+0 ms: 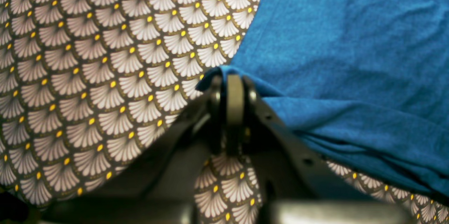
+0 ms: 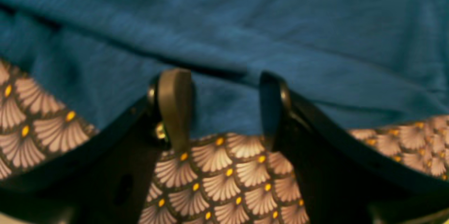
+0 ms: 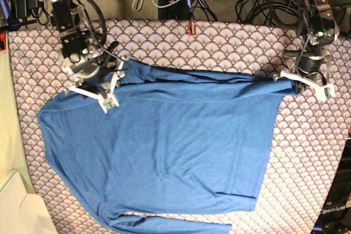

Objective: Fold the T-shirt properly
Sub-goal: 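Drag the held collar edge across the shirt with both grippers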

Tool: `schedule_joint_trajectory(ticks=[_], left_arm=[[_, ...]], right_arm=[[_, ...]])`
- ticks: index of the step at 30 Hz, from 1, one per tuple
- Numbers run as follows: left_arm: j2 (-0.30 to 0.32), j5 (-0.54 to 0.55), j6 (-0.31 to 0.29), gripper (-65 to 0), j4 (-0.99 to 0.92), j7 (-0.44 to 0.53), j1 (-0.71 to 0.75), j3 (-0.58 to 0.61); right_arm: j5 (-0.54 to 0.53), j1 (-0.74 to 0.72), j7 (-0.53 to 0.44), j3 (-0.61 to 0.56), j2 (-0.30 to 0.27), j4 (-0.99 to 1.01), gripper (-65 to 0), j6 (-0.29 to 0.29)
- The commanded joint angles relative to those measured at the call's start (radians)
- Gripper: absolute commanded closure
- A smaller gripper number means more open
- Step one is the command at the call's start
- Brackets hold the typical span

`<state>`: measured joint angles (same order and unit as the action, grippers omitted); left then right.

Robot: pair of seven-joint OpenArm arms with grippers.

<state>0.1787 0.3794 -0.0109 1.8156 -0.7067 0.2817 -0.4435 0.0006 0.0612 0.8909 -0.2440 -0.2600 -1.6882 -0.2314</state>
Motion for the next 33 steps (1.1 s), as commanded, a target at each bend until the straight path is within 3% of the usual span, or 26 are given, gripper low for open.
schedule_joint_trajectory(ticks=[1, 25, 28, 32, 33], left_arm=[[0.008, 0.005, -0.001, -0.5, 0.016, 0.023, -0.009, -0.004], [0.006, 0.005, -0.001, -0.5, 0.016, 0.023, -0.022, -0.004], [0.003, 0.005, -0.001, -0.5, 0.016, 0.023, -0.022, -0.004], [-0.014, 0.003, -0.001, -0.5, 0.016, 0.023, -0.022, -0.004], [-0.014, 0.003, -0.001, -0.5, 0.016, 0.023, -0.022, -0.004]], right_arm=[[0.006, -0.021, -0.031, 0.007, -0.006, -0.013, -31.8, -0.003], [0.006, -0.073, -0.091, -0.073, -0.035, 0.101, -30.6, -0.004], [0.006, -0.073, -0.091, -0.076, -0.035, 0.101, -22.1, -0.004], [0.006, -0.091, -0.082, -0.076, -0.035, 0.101, -1.7, -0.004], [0.006, -0.091, -0.082, -0.076, -0.035, 0.101, 0.0, -0.004]])
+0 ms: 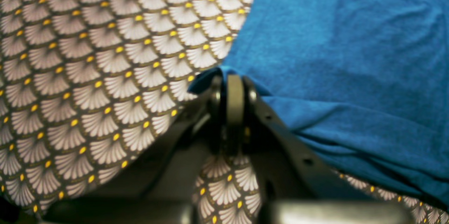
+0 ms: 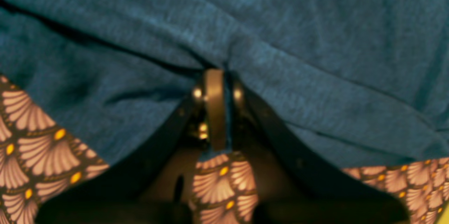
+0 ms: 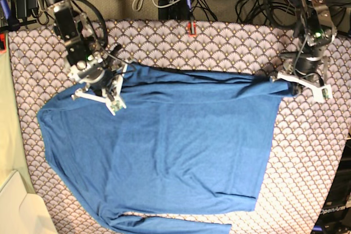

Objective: Fold the T-shirt properly
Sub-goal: 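Drag the held collar edge across the shirt with both grippers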

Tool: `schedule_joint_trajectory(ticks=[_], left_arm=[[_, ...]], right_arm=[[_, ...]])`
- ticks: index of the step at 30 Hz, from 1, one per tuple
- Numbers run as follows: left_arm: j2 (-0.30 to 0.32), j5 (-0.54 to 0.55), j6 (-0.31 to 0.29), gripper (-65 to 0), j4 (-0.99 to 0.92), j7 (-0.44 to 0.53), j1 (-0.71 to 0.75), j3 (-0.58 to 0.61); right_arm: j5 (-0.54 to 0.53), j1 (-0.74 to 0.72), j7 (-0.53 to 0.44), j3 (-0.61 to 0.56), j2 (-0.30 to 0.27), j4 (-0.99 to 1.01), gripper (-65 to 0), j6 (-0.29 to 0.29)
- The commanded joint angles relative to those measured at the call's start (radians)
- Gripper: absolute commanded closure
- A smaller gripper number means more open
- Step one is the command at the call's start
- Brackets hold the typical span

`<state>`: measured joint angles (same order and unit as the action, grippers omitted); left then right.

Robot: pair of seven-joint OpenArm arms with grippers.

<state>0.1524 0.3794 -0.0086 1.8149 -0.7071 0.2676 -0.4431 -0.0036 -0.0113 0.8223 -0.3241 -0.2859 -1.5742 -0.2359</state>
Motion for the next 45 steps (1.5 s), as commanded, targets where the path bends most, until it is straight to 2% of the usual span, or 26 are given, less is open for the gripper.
schedule_joint_trajectory(ticks=[1, 6, 20, 45], left_arm=[[0.011, 0.005, -0.003, -0.5, 0.016, 0.024, -0.008, -0.004], [0.011, 0.005, -0.003, -0.5, 0.016, 0.024, -0.008, -0.004], [0.011, 0.005, -0.003, -0.5, 0.018, 0.024, -0.008, -0.004], [0.011, 0.005, -0.003, -0.5, 0.016, 0.024, -0.023, -0.004]], right_arm=[[0.011, -0.02, -0.013, 0.003, -0.009, -0.013, 0.0, 0.0], [0.011, -0.02, -0.013, 0.003, -0.037, -0.018, 0.0, 0.0], [0.011, -0.02, -0.011, 0.003, -0.039, -0.093, 0.0, 0.0], [0.011, -0.135, -0.021, 0.004, -0.036, 0.014, 0.0, -0.001]])
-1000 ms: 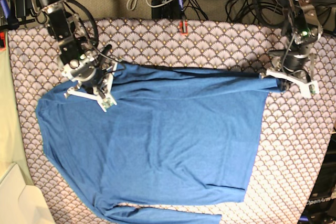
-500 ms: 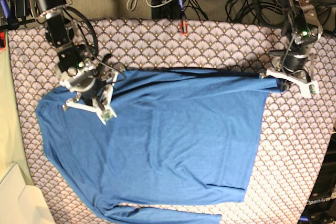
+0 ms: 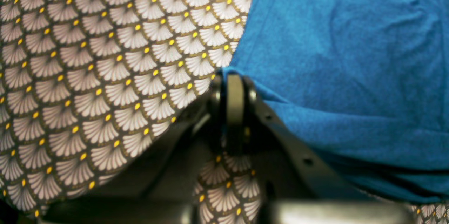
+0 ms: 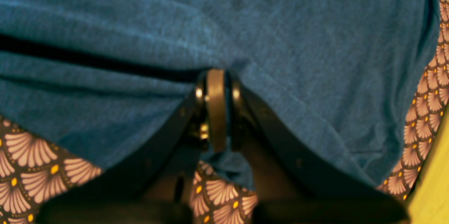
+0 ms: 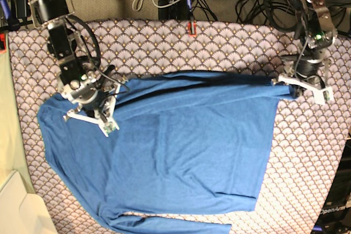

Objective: Fold the T-shirt properly
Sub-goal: 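Drag the held collar edge across the shirt with both grippers, then reposition the left gripper along the shirt edge and regrasp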

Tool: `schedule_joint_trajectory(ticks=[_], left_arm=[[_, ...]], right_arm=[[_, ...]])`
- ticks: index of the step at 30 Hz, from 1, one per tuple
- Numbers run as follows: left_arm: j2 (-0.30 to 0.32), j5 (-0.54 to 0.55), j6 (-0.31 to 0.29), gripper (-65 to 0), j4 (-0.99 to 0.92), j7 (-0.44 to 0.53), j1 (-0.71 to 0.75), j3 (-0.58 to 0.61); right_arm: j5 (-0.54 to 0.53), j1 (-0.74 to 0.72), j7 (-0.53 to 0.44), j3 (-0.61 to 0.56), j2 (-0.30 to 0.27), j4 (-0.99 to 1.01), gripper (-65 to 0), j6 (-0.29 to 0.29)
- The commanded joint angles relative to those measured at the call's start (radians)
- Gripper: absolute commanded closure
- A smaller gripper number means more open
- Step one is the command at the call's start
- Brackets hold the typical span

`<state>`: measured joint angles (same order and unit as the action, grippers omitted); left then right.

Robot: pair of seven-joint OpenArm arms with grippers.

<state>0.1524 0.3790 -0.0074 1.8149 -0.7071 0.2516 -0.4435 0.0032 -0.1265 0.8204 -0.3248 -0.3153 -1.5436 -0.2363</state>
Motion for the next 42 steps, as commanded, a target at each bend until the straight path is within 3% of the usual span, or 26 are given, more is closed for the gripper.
schedule_joint_trajectory(ticks=[1, 6, 9, 14, 20, 33, 42], left_arm=[[0.011, 0.005, -0.004, -0.5, 0.016, 0.024, -0.007, -0.004], [0.011, 0.005, -0.004, -2.5, 0.016, 0.024, -0.007, -0.004], [0.011, 0.005, -0.004, -7.0, 0.016, 0.024, -0.007, -0.004], [0.011, 0.005, -0.004, -22.1, 0.016, 0.024, -0.002, -0.002], [0.014, 0.005, -0.004, -32.3, 0.016, 0.022, -0.005, 0.035], [0.019, -0.005, -0.003, -32.5, 0.009, 0.017, 0.032, 0.035], [0.016, -0.005, -0.004, -32.5, -0.168, 0.02, 0.028, 0.038]], right_arm=[[0.004, -0.022, -0.019, 0.005, -0.006, -0.016, 0.0, -0.001], [0.004, -0.025, -0.011, 0.01, -0.003, -0.016, 0.0, -0.001], [0.004, -0.025, -0.011, 0.006, -0.003, -0.016, -0.4, -0.001], [0.004, -0.02, -0.011, 0.008, -0.003, -0.016, -9.9, -0.001], [0.004, -0.017, -0.011, 0.011, -0.005, -0.019, -18.3, -0.001], [0.004, 0.003, -0.014, 0.008, -0.003, -0.024, -18.5, -0.001], [0.004, 0.003, -0.013, 0.01, -0.003, -0.024, -18.5, -0.001]])
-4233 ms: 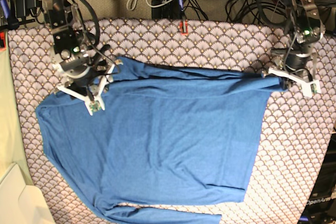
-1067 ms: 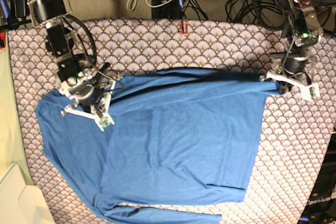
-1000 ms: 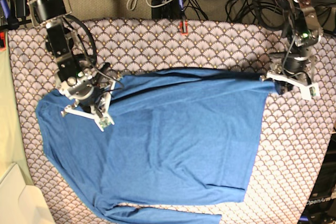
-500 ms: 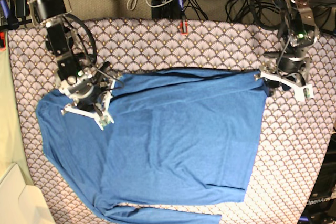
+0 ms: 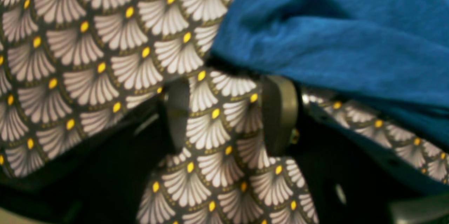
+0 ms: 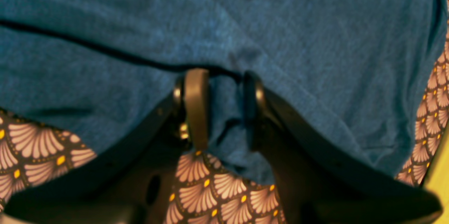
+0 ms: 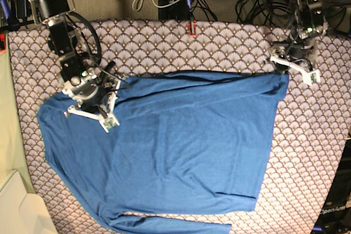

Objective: Fold the T-shirt properly
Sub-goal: 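Reposition the left gripper along the shirt edge and regrasp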

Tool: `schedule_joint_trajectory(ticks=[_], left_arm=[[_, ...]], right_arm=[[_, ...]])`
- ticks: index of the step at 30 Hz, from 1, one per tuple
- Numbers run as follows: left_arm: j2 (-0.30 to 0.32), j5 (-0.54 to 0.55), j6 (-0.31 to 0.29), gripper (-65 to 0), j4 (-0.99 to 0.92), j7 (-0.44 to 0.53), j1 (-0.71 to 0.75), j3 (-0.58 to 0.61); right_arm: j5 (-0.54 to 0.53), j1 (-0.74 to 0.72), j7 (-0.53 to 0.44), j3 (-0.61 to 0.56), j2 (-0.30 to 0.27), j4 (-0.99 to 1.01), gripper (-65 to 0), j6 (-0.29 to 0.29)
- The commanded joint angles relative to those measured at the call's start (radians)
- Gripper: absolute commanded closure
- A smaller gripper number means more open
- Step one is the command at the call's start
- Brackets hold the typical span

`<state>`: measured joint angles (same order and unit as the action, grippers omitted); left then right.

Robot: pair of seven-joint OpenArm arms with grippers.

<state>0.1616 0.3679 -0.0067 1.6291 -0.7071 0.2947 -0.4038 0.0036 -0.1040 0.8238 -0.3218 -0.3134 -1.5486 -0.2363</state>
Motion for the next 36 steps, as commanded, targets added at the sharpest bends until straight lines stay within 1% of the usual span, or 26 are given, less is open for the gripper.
schedule_joint_trajectory(ticks=[1, 17, 26, 31, 32, 33, 34, 36], left_arm=[[0.005, 0.006, -0.005, -32.5, 0.018, 0.02, -0.022, 0.001], [0.005, 0.006, -0.005, -32.5, -0.005, 0.02, -0.084, 0.001], [0.005, 0.006, -0.005, -32.5, -0.086, 0.02, -0.117, -0.004], [0.005, 0.006, -0.005, -32.4, -0.083, 0.02, -0.119, 0.001], [0.005, 0.006, -0.005, -31.4, -0.08, 0.02, -0.119, 0.001], [0.005, 0.007, -0.005, -28.9, -0.079, 0.02, -0.119, 0.001], [0.005, 0.009, -0.005, -24.4, -0.077, 0.02, -0.119, 0.001], [0.005, 0.009, -0.005, -12.8, -0.077, 0.02, -0.119, 0.001]], right_arm=[[0.003, -0.02, -0.017, 0.006, -0.005, -0.019, -18.5, -0.001], [0.003, -0.02, -0.016, 0.008, -0.005, -0.019, -18.5, -0.001], [0.003, -0.021, -0.014, 0.008, -0.01, -0.019, -18.5, -0.001], [0.003, -0.023, -0.014, 0.008, -0.01, -0.019, -18.5, -0.001], [0.003, -0.024, -0.014, 0.008, -0.01, -0.019, -18.5, -0.001], [0.003, -0.024, -0.014, 0.008, -0.01, -0.019, -18.5, -0.001], [0.003, -0.024, -0.014, 0.008, -0.01, -0.019, -18.5, -0.001], [0.003, -0.026, -0.014, 0.008, -0.01, -0.019, -18.5, -0.001]])
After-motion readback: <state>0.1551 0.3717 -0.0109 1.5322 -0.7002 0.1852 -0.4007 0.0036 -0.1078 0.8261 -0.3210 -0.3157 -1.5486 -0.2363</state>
